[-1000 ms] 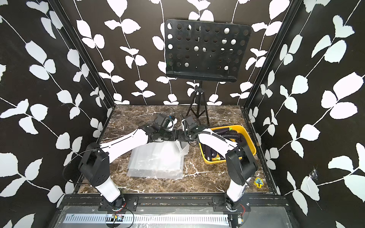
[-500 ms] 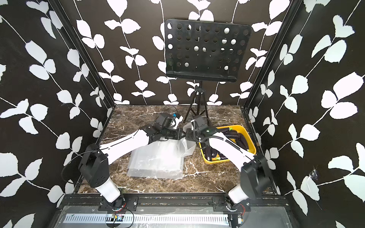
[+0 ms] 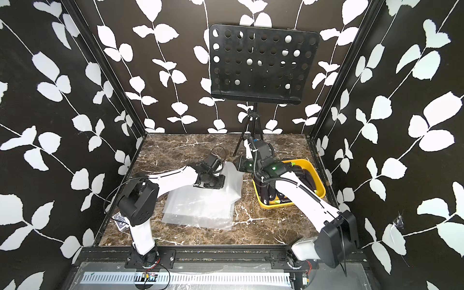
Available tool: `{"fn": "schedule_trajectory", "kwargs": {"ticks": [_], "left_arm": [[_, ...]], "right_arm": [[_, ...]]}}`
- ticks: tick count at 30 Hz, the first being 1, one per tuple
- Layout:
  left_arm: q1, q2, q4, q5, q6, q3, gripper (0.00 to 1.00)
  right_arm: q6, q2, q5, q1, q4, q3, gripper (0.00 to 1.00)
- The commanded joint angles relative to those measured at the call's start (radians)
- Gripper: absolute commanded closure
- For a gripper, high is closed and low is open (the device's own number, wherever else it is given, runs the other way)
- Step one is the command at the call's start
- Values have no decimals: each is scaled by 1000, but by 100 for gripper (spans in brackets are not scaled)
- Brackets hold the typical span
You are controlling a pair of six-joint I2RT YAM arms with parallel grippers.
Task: Place the eggplant in a zip-top bag and seal the zipper
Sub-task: Place the eggplant in the zipper food storage bag, then adjust the zipper food storage bag in the zipper food storage bag.
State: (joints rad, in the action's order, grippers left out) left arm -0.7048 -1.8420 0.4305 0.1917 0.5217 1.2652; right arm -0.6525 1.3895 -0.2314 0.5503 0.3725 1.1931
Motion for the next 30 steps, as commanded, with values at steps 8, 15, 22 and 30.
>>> {"fn": "schedule_trajectory", "kwargs": {"ticks": [8,15,22,30], "left_arm": [[-2,130,-39,33,17,6,100],[-2,125,-31,36,20,26,100],[-2,161,-31,33,20,27,100],[-2,287,13,-18,-22,23,100]], "right_arm": [[53,35,3,38,-7,-28,63],[61,96,31,65,11,-10,61],[60,131,80,62,10,-34,78],[36,165,-46,62,-88,34,100]]}}
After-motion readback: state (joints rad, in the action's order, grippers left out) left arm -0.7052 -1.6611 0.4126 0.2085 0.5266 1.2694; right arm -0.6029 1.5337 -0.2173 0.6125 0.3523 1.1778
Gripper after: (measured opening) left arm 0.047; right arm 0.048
